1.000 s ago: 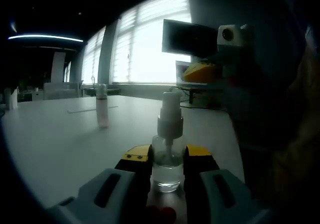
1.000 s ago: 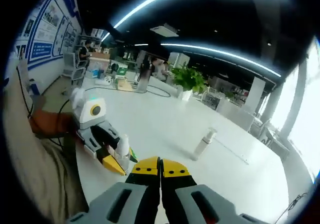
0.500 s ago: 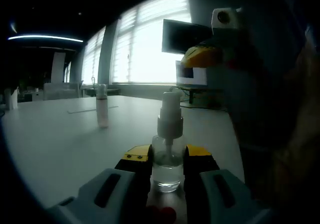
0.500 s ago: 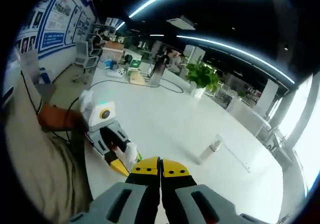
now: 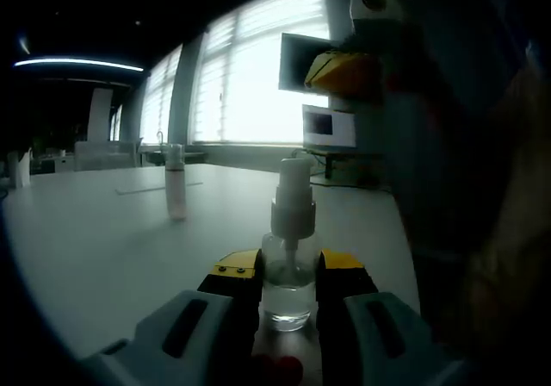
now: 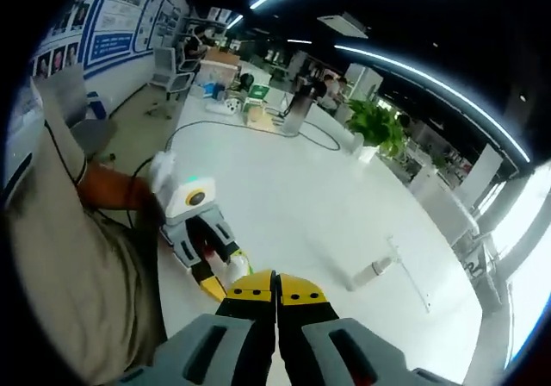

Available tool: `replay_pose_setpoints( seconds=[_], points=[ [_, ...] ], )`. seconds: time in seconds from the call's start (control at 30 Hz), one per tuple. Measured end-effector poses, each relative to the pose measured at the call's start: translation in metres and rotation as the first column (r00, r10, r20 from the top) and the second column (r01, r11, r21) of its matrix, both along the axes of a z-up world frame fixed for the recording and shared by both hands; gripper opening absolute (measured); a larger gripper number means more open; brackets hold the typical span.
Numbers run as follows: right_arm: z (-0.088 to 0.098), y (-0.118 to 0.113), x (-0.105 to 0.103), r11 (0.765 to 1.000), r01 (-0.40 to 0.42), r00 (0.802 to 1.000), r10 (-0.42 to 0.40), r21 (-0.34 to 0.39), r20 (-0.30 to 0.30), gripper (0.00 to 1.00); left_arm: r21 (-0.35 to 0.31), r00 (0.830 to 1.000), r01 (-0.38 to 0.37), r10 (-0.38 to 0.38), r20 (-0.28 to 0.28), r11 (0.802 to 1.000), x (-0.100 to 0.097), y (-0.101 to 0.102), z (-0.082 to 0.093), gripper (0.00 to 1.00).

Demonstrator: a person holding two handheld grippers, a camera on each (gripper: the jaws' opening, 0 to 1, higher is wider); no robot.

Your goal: Clamp pump bottle remove cover press pump head put on cover

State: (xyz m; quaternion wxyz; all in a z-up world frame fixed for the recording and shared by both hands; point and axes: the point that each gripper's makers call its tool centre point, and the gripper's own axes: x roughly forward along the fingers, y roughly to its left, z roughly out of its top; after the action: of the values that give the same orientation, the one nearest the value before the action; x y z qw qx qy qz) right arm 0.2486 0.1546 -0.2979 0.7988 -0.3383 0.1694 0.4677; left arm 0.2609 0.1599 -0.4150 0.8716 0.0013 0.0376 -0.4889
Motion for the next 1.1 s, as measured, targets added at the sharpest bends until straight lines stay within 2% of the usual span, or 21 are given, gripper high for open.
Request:
replay_pose_setpoints(
  seconds=[0.1,0.33,0.67,0.87,1.1],
  points=[
    [0.0,0.01,-0.005,0.999,-0.039,0.999,0.038,-0.013,-0.037,0.0,0.002,1.0,0.001,-0.001,0.003,1.0,0.0,0.0,0.0,0.16],
    [-0.003,0.022,-0.008,0.993,-0.082,0.996,0.079,-0.081,-0.048,0.0,0.004,1.0,0.003,-0.003,0.006,1.0,-0.001,-0.001,0.0,0.16],
    [-0.016,0.029,-0.005,0.976,-0.119,0.992,0.107,-0.184,-0.073,0.0,0.005,1.0,0.003,-0.003,0.009,1.0,-0.002,-0.001,0.0,0.16],
    [-0.024,0.034,-0.004,0.968,-0.135,0.988,0.117,-0.21,-0.099,0.0,0.005,1.0,0.003,-0.003,0.01,1.0,-0.003,-0.001,0.0,0.16],
    [-0.033,0.034,-0.007,0.947,-0.165,0.982,0.133,-0.275,-0.134,0.0,0.005,1.0,0.005,-0.005,0.009,1.0,-0.004,-0.002,0.001,0.16]
  ],
)
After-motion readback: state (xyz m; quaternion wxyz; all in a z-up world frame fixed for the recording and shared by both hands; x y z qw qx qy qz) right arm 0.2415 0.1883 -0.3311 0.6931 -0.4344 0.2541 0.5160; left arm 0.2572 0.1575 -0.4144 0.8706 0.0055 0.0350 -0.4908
